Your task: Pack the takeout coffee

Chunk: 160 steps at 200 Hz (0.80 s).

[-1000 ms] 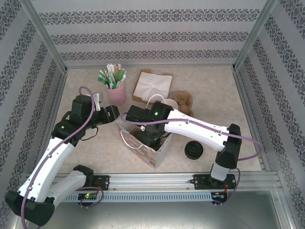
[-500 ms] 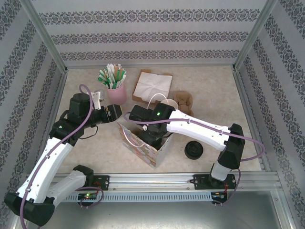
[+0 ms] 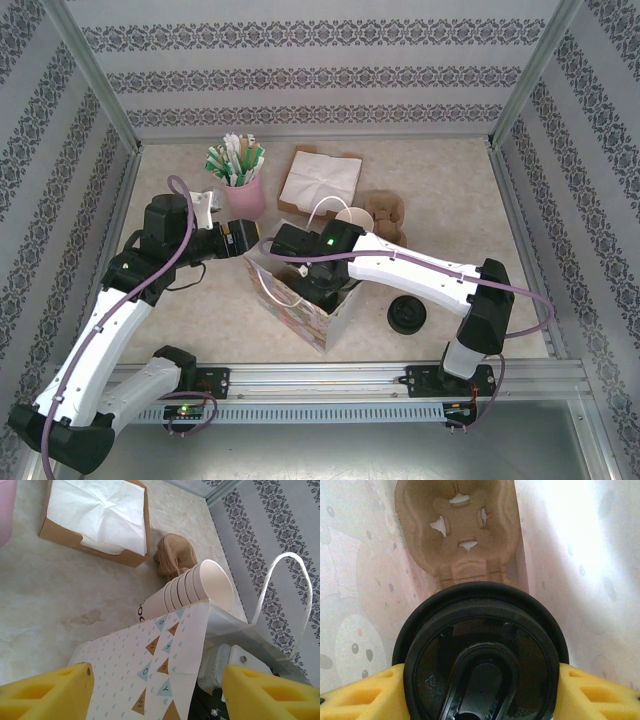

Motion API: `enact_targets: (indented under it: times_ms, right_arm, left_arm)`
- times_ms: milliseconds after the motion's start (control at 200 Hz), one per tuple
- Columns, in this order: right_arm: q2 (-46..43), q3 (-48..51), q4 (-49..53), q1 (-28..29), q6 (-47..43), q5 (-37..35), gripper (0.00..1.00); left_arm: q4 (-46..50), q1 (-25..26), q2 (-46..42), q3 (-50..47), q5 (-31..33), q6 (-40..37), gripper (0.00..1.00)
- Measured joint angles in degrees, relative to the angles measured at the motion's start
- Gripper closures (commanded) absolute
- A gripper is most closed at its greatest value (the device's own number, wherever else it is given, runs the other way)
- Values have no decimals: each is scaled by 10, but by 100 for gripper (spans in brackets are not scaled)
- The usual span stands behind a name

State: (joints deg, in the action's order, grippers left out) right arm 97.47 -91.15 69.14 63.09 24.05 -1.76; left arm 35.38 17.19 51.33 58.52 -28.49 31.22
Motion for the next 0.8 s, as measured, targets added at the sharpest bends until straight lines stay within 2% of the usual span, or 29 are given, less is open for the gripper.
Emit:
enact_targets:
  times_ms: [799]
  right_arm:
    - [-8,57,-40,-3,0,4,46]
  left_arm:
    - [1,16,28,0,-15,-17,32]
